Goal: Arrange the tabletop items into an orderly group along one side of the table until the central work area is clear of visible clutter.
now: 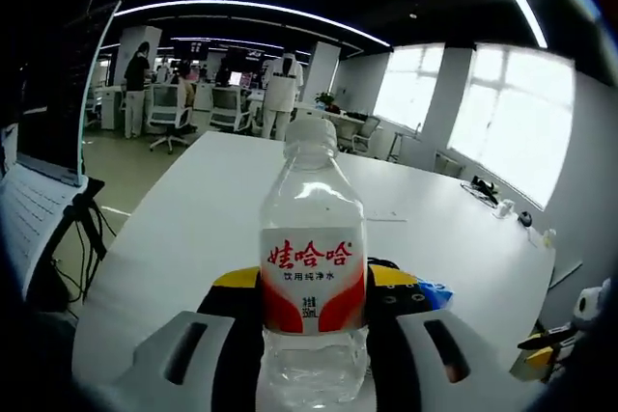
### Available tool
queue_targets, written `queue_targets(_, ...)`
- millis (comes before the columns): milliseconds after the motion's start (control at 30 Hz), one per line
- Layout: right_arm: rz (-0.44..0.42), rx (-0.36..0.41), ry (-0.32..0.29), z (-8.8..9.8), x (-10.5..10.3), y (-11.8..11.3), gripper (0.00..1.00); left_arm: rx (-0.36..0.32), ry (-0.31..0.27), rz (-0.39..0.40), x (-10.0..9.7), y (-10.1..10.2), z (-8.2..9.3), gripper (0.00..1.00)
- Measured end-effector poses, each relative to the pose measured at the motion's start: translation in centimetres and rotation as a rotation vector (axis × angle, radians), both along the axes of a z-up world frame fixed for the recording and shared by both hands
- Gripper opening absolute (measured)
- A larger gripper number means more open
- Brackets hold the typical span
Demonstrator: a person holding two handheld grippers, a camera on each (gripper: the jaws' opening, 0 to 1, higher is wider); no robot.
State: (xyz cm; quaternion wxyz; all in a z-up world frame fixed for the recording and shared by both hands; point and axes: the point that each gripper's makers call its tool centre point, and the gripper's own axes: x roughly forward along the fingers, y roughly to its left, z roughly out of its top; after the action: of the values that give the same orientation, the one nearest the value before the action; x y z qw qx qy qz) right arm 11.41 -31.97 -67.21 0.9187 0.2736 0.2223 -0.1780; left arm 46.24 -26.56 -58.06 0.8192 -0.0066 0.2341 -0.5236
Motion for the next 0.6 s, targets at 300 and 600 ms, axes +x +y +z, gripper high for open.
queue_targets(300, 0.048, -0.006, -0.041, 2.0, 1.9, 0.5, 0.42, -0.007, -0.066, -0.047, -2.8, 0.5, 0.6, 0.39)
queue_targets(600, 0.116, -0.032, -0.166, 7.5, 6.8, -0.5, 0.42, -0.016, -0.074, -0.057, -4.8, 1.5, 0.4, 0.39)
